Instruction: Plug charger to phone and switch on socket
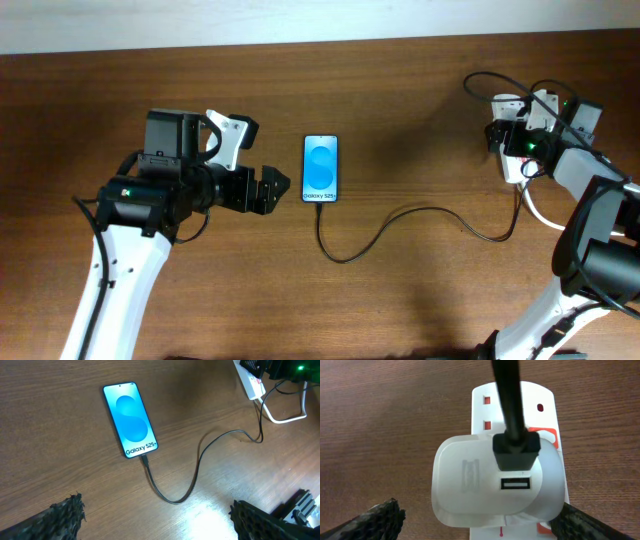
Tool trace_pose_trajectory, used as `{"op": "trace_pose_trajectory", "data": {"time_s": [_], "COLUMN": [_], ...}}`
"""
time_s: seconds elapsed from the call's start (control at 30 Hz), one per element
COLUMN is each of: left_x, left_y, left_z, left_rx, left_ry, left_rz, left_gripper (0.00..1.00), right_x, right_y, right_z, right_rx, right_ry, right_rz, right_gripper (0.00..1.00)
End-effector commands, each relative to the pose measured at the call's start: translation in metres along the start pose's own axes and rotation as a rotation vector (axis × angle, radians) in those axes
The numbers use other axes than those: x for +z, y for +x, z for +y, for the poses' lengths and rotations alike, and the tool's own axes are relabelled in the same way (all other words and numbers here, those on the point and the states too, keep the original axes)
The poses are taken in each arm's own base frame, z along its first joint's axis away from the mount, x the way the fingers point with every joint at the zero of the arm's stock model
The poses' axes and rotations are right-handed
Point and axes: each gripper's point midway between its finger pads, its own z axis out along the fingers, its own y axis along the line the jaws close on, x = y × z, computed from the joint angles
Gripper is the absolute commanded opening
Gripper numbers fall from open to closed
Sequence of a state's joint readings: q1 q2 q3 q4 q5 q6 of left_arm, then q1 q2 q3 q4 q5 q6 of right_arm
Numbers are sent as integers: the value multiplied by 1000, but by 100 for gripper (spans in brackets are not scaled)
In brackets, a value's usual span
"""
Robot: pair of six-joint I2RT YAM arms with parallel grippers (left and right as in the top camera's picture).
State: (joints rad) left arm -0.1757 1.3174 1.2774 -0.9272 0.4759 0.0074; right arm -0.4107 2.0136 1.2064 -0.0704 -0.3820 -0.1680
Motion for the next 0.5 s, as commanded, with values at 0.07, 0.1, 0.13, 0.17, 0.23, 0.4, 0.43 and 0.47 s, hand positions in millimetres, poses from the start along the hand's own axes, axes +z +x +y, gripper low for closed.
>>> {"op": "trace_pose_trajectory", "data": {"time_s": [0.07, 0.1, 0.13, 0.17, 0.23, 0.4, 0.43, 0.47], "left_x": [-2, -2, -2, -2, -2, -2, -2, -2], "left_y": [-1, -1, -1, -1, -1, -1, -1, -1], "left_z": [-4, -4, -4, -4, -4, -4, -4, -4], "left_rx": [10, 10, 10, 10, 10, 10, 10, 10], "left_ry": [15, 15, 15, 15, 15, 15, 15, 15], "left_rz": [-8, -8, -8, -8, -8, -8, -8, -8], "left_gripper": [99, 99, 99, 99, 99, 99, 99, 99], "right_x": [8, 9, 10, 11, 14, 13, 13, 12], "right_y": [5, 7, 7, 6, 9, 20, 22, 24], "right_z": [12, 17, 21, 26, 35, 37, 38, 38], "right_rx": [25, 21, 14, 7, -2, 14, 18, 22], "right_ry": [-46, -53, -59, -65, -76, -83, -84, -85], "right_rz": [22, 31, 33, 34, 50, 93, 101, 109], "right_gripper": [98, 98, 98, 98, 98, 98, 98, 98]}}
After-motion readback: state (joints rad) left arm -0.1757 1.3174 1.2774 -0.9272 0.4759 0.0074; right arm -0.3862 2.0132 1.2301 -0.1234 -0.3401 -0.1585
